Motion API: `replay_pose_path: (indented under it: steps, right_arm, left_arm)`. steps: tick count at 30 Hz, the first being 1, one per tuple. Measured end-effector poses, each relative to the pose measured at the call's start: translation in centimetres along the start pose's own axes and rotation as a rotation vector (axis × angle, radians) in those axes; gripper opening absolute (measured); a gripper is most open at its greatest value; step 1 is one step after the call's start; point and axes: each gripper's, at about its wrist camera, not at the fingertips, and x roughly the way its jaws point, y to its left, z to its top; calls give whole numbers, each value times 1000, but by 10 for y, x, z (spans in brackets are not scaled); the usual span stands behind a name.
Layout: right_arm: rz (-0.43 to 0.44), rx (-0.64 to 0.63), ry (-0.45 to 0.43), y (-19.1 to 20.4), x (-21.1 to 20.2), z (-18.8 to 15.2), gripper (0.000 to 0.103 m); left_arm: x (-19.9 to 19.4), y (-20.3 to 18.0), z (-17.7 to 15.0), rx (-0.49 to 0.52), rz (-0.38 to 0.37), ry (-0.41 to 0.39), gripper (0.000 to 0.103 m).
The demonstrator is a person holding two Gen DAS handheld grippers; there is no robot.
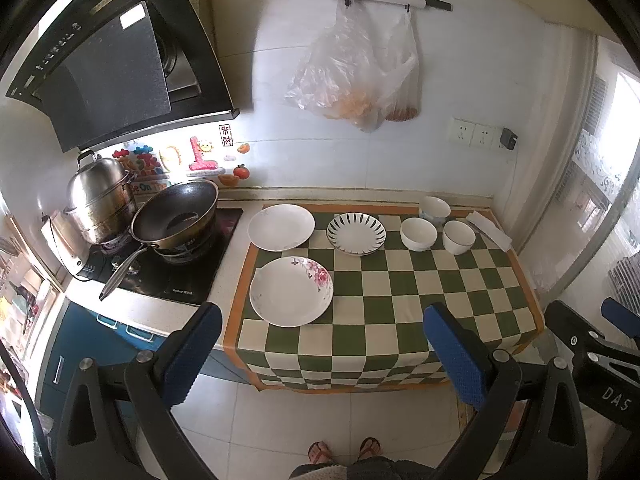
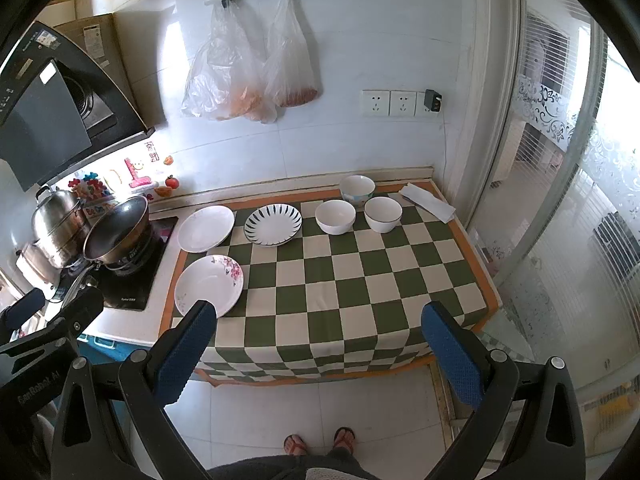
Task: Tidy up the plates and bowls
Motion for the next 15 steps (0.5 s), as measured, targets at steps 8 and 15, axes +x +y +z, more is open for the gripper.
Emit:
replay_pose_path:
  steps: [8, 15]
  right_arm:
    - [-2, 2, -3, 2, 3, 0, 103]
    - [-3, 0, -4, -1, 5, 7, 103]
  left_arm:
    - [0, 4, 0, -3, -2, 5, 103]
    - [7, 8, 4, -6, -2, 6, 103]
